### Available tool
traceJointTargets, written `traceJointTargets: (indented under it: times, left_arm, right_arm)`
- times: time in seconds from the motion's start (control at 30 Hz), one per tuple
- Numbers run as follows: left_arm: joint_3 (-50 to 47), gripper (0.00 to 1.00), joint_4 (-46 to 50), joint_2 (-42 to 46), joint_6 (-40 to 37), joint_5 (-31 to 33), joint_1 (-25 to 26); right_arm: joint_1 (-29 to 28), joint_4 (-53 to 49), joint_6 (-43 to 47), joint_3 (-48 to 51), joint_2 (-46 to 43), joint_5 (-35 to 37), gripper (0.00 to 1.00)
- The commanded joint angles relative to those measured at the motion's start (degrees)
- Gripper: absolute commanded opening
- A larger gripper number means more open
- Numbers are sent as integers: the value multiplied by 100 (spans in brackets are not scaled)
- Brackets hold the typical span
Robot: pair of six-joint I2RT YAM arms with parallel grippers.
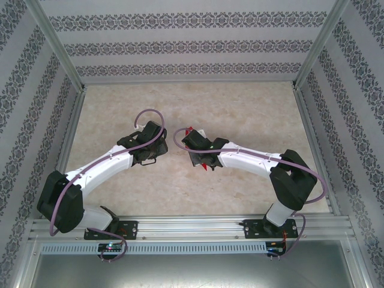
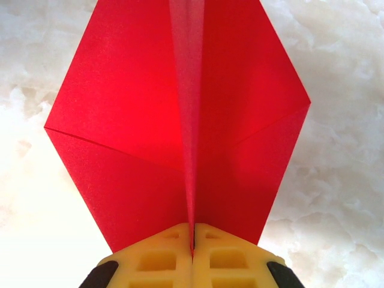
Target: Fold a paper plane with a square sheet of paper (pick it up from the middle)
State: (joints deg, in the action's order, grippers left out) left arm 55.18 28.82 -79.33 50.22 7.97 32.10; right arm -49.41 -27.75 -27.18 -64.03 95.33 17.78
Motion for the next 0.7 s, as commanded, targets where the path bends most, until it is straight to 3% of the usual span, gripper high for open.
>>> traceJointTargets:
  times: [0.0, 0.67]
  left_arm:
    - [4, 48, -105, 73, 76, 85, -107]
    - [-41, 52, -52, 155, 109, 119, -144]
  right_arm:
    - [-68, 39, -34, -9, 34, 188, 3]
    - [-87, 97, -194, -153, 590, -201, 6]
